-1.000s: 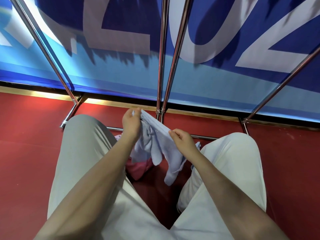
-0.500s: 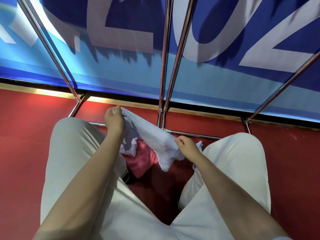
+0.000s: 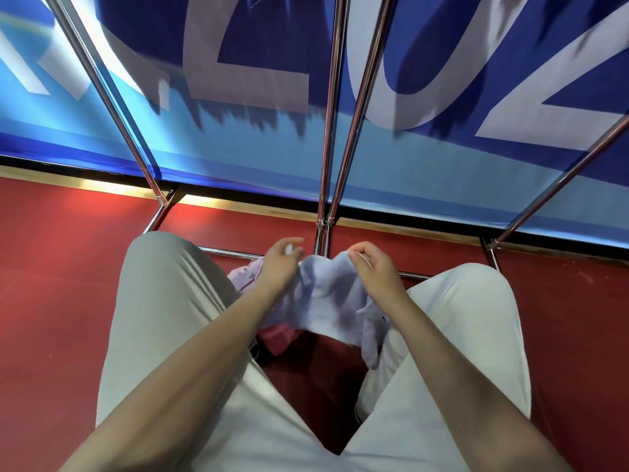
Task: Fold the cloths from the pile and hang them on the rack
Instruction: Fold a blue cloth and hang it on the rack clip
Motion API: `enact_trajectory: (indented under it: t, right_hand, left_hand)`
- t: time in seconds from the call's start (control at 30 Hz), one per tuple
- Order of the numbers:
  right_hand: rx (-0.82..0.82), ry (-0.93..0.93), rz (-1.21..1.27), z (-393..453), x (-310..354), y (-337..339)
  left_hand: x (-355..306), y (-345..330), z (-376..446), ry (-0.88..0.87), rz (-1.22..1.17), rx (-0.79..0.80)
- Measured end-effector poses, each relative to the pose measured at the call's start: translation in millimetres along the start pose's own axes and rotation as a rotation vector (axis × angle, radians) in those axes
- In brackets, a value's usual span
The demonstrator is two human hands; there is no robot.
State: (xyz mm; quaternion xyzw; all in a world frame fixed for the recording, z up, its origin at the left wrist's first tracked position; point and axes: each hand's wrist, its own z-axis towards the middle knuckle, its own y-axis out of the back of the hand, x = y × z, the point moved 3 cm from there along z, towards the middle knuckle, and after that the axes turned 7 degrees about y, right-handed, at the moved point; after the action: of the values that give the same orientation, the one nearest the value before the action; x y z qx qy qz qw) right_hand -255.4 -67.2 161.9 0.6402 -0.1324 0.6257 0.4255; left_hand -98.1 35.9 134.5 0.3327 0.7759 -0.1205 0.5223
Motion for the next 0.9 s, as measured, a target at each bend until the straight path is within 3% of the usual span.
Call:
enact_trajectory:
  t: [0.2,0.43,0.63,0.77,0.9]
  right_hand:
    - [-0.016,0.058,0.086,1.0,9.4,9.7]
    - [-0.115,0.005,0.085,3.3,-4.9,18.8]
    - [-0.173,-0.064,0.040,3.4,-18.3,23.4]
    - [-0.021,-0.051,-0.053,2.0,-19.9,13.7]
    - [0.135,-0.017,-0.351,1.2,-32.5,3.4]
  left_hand:
    - [-11.1,-35.2,-19.5,-0.106,-0.012,0.205]
    - [-3.5,-63.0,-28.8,-0.109,0.010,0.452]
    - [0.0,-60.4,-26.4,-0.077,-0.015,0.393]
    - [-10.9,-44.0,-19.4,-0.074,-0.105,0.239]
    - [-21.4,-29.6,-13.4,-0.039,-0.175,0.160]
